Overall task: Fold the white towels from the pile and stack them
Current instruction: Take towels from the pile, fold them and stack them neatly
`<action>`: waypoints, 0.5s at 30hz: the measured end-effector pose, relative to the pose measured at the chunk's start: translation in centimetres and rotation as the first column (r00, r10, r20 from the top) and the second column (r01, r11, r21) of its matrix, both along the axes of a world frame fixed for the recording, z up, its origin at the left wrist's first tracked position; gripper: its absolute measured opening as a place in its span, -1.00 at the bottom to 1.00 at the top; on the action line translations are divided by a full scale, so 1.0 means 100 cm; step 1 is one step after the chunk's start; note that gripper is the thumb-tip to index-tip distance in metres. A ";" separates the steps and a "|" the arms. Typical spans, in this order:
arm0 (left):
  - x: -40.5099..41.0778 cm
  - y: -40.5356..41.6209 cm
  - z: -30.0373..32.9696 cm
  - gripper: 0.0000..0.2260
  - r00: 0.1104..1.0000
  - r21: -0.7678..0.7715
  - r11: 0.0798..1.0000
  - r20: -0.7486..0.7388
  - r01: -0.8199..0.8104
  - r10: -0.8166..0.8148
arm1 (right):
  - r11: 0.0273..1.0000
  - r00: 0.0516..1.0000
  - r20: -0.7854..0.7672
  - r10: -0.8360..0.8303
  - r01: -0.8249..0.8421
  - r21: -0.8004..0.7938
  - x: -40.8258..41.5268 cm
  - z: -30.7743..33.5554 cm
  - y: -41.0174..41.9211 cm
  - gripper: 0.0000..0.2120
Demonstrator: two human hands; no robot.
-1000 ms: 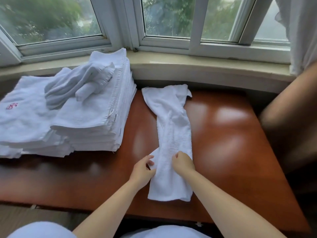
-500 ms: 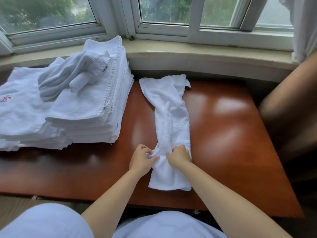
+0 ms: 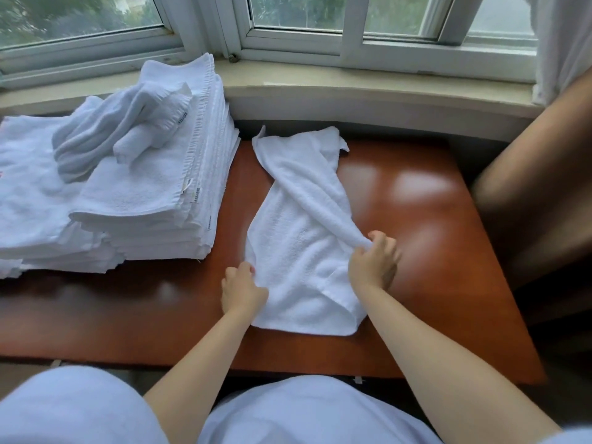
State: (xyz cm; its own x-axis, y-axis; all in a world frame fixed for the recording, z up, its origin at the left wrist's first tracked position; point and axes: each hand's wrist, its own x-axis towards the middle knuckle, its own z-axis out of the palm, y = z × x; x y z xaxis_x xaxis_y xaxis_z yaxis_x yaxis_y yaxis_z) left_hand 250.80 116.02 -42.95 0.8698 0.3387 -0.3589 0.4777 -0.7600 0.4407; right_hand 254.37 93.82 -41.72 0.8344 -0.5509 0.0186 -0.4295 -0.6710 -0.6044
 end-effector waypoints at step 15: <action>0.046 0.002 0.053 -0.70 0.641 0.242 0.771 -0.720 0.589 -0.265 | 0.990 0.904 -0.404 -0.142 0.124 -0.070 0.014 0.007 -0.050 -0.70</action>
State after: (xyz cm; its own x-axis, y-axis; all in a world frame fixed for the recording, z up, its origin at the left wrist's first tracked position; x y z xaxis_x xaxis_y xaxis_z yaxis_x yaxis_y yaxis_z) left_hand 255.44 116.19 -37.63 0.5812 0.2388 -0.7779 0.0751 -0.9676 -0.2410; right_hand 255.76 88.87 -41.02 0.6934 -0.6633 -0.2813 -0.7190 -0.6113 -0.3308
